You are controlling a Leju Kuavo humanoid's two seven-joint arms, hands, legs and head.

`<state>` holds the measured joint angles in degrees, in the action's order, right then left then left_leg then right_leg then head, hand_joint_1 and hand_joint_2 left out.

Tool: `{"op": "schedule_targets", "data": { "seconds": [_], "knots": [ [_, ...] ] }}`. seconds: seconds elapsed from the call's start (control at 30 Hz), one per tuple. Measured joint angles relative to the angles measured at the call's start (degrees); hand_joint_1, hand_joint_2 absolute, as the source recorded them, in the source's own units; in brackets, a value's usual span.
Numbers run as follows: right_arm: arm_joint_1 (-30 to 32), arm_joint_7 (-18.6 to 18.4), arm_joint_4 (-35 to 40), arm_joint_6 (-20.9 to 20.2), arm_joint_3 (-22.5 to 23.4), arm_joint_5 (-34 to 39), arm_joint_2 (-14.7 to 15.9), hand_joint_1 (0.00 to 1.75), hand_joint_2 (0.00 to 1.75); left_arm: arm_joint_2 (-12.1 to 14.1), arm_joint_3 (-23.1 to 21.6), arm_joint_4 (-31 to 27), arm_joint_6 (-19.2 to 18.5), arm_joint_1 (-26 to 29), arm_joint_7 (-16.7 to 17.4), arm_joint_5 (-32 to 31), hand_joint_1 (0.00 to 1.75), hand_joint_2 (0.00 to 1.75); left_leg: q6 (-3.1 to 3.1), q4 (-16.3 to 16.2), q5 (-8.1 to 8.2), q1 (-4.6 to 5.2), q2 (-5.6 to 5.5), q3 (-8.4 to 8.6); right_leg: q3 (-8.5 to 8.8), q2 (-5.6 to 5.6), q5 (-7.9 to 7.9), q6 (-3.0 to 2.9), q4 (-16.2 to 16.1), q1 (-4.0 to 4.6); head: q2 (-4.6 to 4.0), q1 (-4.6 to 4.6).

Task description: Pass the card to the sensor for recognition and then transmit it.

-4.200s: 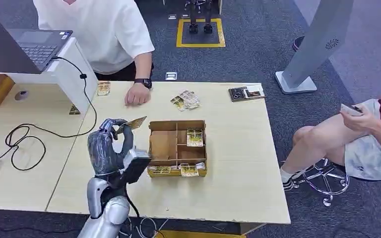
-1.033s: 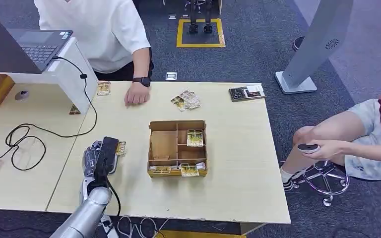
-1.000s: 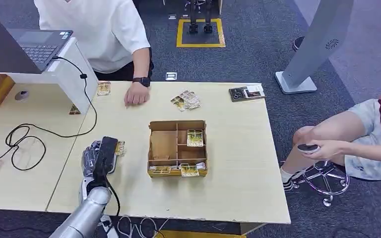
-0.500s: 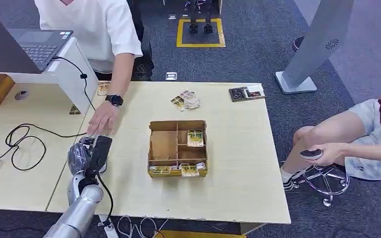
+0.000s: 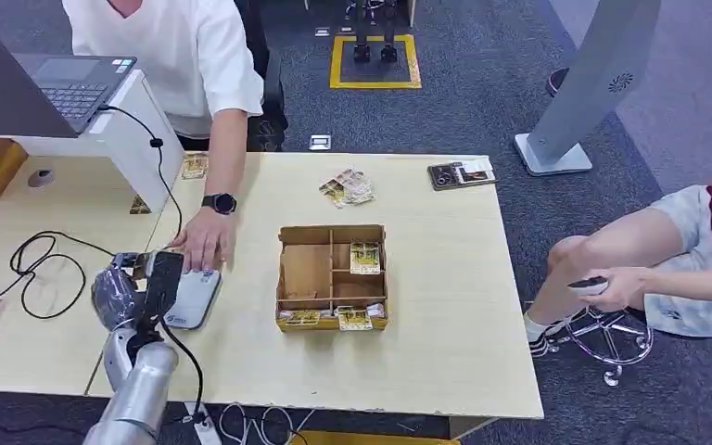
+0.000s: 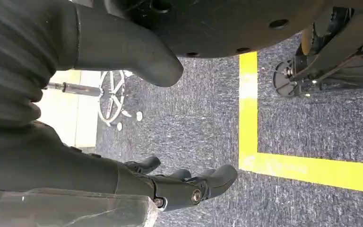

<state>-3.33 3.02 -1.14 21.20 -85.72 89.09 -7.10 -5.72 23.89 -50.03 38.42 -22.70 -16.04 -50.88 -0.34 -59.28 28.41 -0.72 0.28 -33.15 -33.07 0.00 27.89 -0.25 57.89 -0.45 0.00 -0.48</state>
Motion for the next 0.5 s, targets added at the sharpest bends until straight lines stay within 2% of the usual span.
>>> {"op": "schedule_targets", "data": {
  "seconds": [0.13, 0.2, 0.33, 0.5],
  "knots": [
    [-0.01, 0.00, 0.00, -0.20, -0.13, 0.00, 0.02, 0.00, 1.75, -1.53, 3.68, -3.31, 0.02, 0.79, -2.08, -6.94, 1.75, 1.75, 0.00, 0.00, 0.00, 0.00, 0.00, 0.00, 0.00, 0.00, 0.00, 0.00, 0.00, 0.00, 0.00, 0.00],
    [-0.02, 0.00, -0.02, -0.26, -0.15, 0.00, 0.02, 0.00, 1.75, -2.56, 5.54, -5.93, 0.02, 1.27, -4.51, -10.24, 1.75, 1.75, 0.00, 0.00, 0.00, 0.00, 0.00, -0.01, 0.00, 0.00, 0.00, 0.00, 0.00, 0.00, 0.00, 0.00],
    [-0.01, 0.00, -0.02, -0.31, -0.24, 0.00, 0.04, 0.00, 1.75, -5.64, 9.36, -12.23, 0.02, 1.91, -11.86, -15.73, 1.75, 1.75, 0.00, 0.00, 0.00, 0.00, -0.02, -0.01, 0.00, -0.01, 0.00, 0.00, 0.00, 0.00, 0.00, 0.00],
    [0.01, 0.07, -0.02, -0.35, -0.42, 0.00, 0.04, 0.00, 1.75, -9.81, 13.05, -20.04, 0.02, 2.09, -22.31, -16.05, 1.75, 1.75, 0.00, -0.01, 0.00, 0.01, -0.02, -0.01, 0.00, -0.02, 0.00, 0.00, -0.01, -0.01, 0.00, 0.00]
  ]
}}
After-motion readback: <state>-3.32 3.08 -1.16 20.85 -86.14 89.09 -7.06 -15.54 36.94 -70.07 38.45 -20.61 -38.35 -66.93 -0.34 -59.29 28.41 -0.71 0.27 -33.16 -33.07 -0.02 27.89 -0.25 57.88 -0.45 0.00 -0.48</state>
